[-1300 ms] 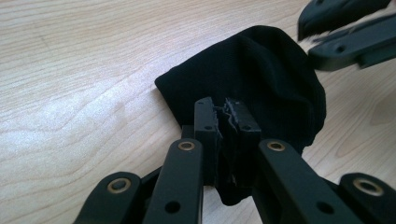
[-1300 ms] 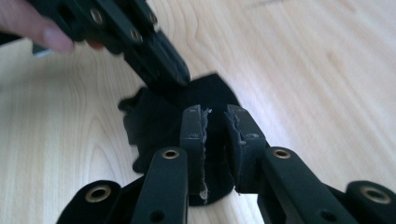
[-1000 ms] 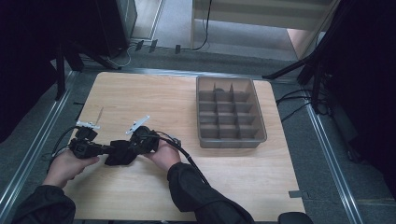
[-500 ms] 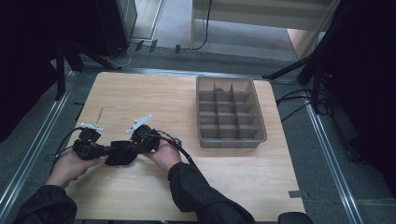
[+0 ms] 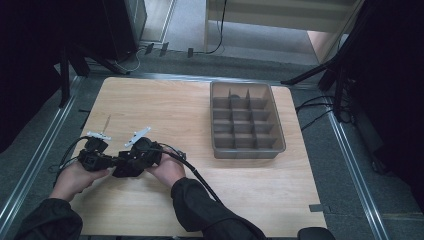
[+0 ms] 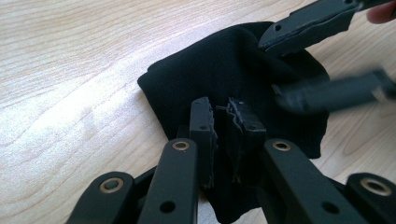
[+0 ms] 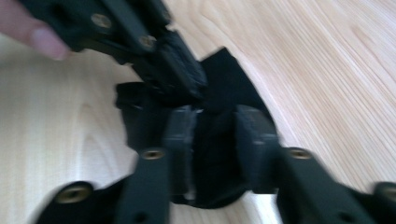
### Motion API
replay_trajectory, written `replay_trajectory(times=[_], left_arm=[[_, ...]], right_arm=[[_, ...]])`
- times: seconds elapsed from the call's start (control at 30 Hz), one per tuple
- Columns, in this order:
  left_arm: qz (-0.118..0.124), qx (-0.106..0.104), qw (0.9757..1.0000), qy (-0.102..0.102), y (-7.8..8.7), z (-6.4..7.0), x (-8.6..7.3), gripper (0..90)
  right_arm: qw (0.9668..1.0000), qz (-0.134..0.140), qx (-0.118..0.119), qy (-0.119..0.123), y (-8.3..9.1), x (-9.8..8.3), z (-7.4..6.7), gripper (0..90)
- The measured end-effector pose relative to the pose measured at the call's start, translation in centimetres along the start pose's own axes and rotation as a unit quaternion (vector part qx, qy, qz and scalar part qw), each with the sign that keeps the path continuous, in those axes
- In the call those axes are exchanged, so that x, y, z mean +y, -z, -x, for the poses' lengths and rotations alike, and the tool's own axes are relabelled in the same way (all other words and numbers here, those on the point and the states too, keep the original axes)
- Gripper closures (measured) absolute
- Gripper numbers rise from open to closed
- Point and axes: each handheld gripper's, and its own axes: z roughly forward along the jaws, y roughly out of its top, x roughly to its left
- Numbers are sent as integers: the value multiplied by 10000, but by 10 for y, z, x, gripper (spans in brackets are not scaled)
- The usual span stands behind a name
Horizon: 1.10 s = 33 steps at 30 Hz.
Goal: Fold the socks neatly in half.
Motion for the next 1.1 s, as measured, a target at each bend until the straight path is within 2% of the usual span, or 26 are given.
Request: replay_trajectory(times=[0.1, 0.13, 0.27, 0.4, 0.47, 0.63, 0.7, 0.8, 0.87, 0.9, 0.93, 1.1], left_arm=[[-96, 142, 9998, -74, -1, 3, 2, 822], [-122, 210, 9996, -130, -1, 4, 2, 832], [-111, 261, 9994, -172, -1, 5, 1, 842], [-60, 216, 9996, -151, -2, 5, 0, 840], [-52, 198, 9996, -183, -1, 5, -1, 837], [-67, 140, 9996, -248, -2, 6, -1, 827], [-63, 151, 9995, -262, -1, 6, -1, 824], [-57, 123, 9997, -224, -1, 5, -1, 823], [-38, 81, 9998, -163, -1, 4, -1, 815], [-28, 43, 9999, -105, -1, 3, -1, 806], [-17, 31, 10000, -66, 0, 2, -1, 800], [66, -32, 10000, 52, 2, 1, -1, 748]], right_arm=[[9999, -13, 44, -124, 4, -2, 4, 882], [9999, -43, 39, -124, 5, -2, 4, 884], [9999, -57, 95, -132, 14, -4, 7, 888], [9997, -2, 67, -237, 15, -15, 9, 865], [9997, 36, 26, -254, 14, -20, 10, 807], [9994, 113, -93, -323, 18, -23, 14, 780], [9989, 132, -70, -440, 17, -24, 16, 788], [9992, 108, -134, -358, 15, -26, 16, 778], [9987, 163, -142, -459, 15, -26, 17, 760], [9984, 198, -61, -531, 15, -26, 18, 757], [9983, 244, 14, -530, 15, -25, 18, 754], [9992, 327, 90, -196, 20, -21, 14, 703]])
